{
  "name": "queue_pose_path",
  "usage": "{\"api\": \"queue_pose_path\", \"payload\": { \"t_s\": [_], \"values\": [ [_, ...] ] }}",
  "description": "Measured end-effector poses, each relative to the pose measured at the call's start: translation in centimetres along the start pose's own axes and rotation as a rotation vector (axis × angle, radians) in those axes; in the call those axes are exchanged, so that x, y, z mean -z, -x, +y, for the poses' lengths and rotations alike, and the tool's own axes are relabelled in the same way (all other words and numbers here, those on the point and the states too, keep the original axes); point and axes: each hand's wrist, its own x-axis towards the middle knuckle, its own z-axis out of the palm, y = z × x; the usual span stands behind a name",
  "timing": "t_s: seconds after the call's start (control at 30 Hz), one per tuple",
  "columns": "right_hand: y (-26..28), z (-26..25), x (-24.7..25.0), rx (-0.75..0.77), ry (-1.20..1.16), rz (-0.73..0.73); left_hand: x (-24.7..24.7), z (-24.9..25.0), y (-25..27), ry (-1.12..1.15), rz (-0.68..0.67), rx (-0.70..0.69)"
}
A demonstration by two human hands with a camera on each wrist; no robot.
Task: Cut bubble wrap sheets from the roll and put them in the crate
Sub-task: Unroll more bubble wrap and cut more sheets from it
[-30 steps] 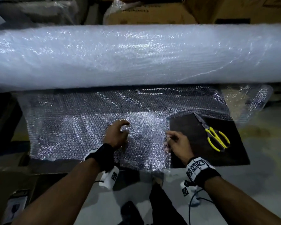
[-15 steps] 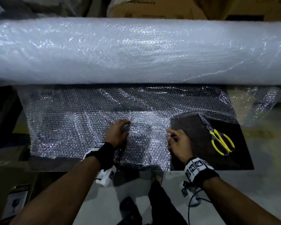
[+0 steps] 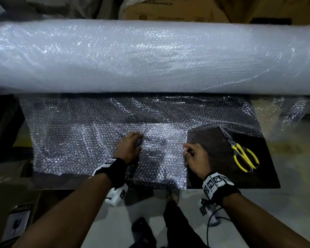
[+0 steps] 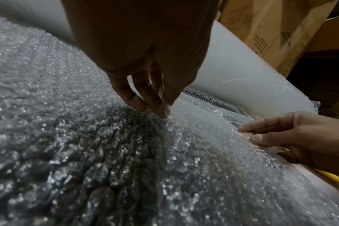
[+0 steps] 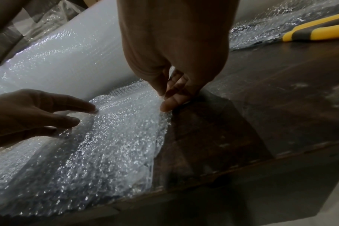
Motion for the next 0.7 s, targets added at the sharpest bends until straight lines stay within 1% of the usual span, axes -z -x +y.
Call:
{"api": "queue_pose_path", "payload": {
  "t_s": [0.17, 0.3, 0.37, 0.43, 0.5, 0.53, 0.6, 0.67, 0.7],
  "values": [
    [0.0, -0.5, 0.2, 0.009, 0.064, -0.009, -0.1, 0.1, 0.0, -0.02, -0.018, 0.006],
    [0.1, -0.9, 0.3, -0.007, 0.073, -0.01, 0.0, 0.0, 0.4, -0.028, -0.016, -0.028],
    [0.4, -1.1, 0.3, -0.037, 0.106, -0.021, 0.2, -0.4, 1.0, -0.046, 0.024, -0.053],
    [0.8, -1.3, 0.4, -0.07, 0.147, -0.002, 0.8, -0.9, 2.1, -0.077, 0.098, -0.082],
    [1.5, -1.5, 0.7, -0.016, 0.222, 0.04, 1.3, -1.7, 3.6, -0.182, 0.143, -0.107],
    [2.0, -1.8, 0.8, 0.052, 0.282, 0.058, 1.5, -1.9, 4.6, -0.263, 0.131, -0.085],
    [3.3, -2.4, 0.6, 0.225, 0.377, 0.062, 1.8, -1.9, 6.8, -0.402, 0.011, 0.051],
    [4.7, -2.9, 0.0, 0.356, 0.431, -0.012, 1.7, -2.1, 9.0, -0.487, -0.148, 0.166],
    [5.3, -2.9, -0.4, 0.401, 0.473, -0.066, 1.6, -2.4, 10.0, -0.512, -0.211, 0.19]
  ]
}}
